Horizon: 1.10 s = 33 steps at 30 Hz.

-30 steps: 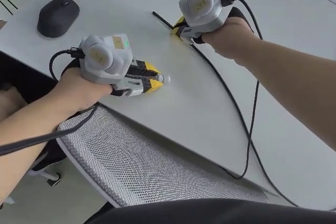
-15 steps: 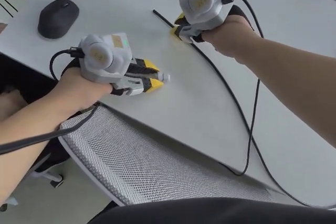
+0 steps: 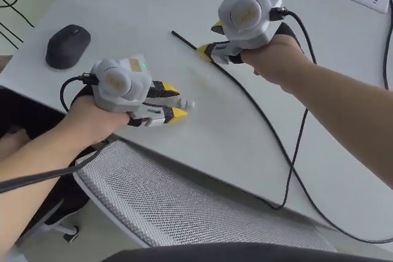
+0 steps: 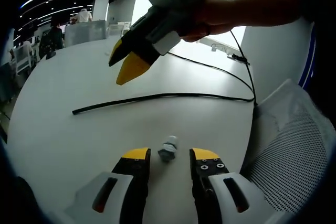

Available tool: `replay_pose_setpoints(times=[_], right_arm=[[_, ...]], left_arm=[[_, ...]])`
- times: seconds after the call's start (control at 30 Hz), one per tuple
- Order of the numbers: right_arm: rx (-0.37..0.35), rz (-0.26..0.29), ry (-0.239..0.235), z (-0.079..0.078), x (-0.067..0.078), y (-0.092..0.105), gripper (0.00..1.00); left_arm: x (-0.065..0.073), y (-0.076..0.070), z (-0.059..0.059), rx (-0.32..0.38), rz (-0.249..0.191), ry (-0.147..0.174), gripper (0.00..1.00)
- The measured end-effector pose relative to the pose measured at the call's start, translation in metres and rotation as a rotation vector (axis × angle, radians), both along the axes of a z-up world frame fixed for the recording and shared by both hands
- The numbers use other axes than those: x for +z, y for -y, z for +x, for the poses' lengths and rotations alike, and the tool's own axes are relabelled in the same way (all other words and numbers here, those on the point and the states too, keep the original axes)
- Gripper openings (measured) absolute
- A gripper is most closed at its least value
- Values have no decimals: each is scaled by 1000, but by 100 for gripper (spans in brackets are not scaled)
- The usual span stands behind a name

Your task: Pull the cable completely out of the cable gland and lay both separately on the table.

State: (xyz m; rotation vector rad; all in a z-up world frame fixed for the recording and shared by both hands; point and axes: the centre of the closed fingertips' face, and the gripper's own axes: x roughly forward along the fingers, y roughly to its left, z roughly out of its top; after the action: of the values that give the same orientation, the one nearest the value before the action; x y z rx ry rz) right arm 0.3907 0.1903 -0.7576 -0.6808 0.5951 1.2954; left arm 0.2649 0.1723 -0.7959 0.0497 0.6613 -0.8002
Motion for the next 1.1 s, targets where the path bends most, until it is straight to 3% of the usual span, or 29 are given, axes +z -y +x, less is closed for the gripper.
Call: replay_pose_setpoints(times=[0.27, 0.43, 0.53, 0.6, 0.7, 0.8, 0.9, 1.03, 1.1], right_arm=[[-86, 74, -19, -15, 33, 27, 38], [-123, 92, -24, -32, 51, 50, 43], [-133, 106, -29, -46, 63, 64, 46], [-136, 119, -24, -54, 71, 70, 49], [-139, 120, -8, -65, 77, 81, 52], [-184, 156, -27, -74, 83, 91, 54], [-220, 184, -40, -84, 86, 102, 56], [-266, 214, -73, -102, 85, 121, 59], [-322, 257, -124, -110, 87, 130, 61]], left_arm=[[15, 2, -8, 6, -22, -9, 37], [21, 0, -16, 1, -19, -10, 40], [34, 2, -22, 11, -73, -8, 44], [38, 0, -25, 19, -82, -3, 48], [42, -1, -30, 18, -71, -1, 47], [53, -2, -35, 38, -106, 6, 49], [56, 0, -41, 24, -93, 10, 52], [63, 3, -48, 0, -77, 6, 55], [67, 3, -49, 1, -86, 2, 57]])
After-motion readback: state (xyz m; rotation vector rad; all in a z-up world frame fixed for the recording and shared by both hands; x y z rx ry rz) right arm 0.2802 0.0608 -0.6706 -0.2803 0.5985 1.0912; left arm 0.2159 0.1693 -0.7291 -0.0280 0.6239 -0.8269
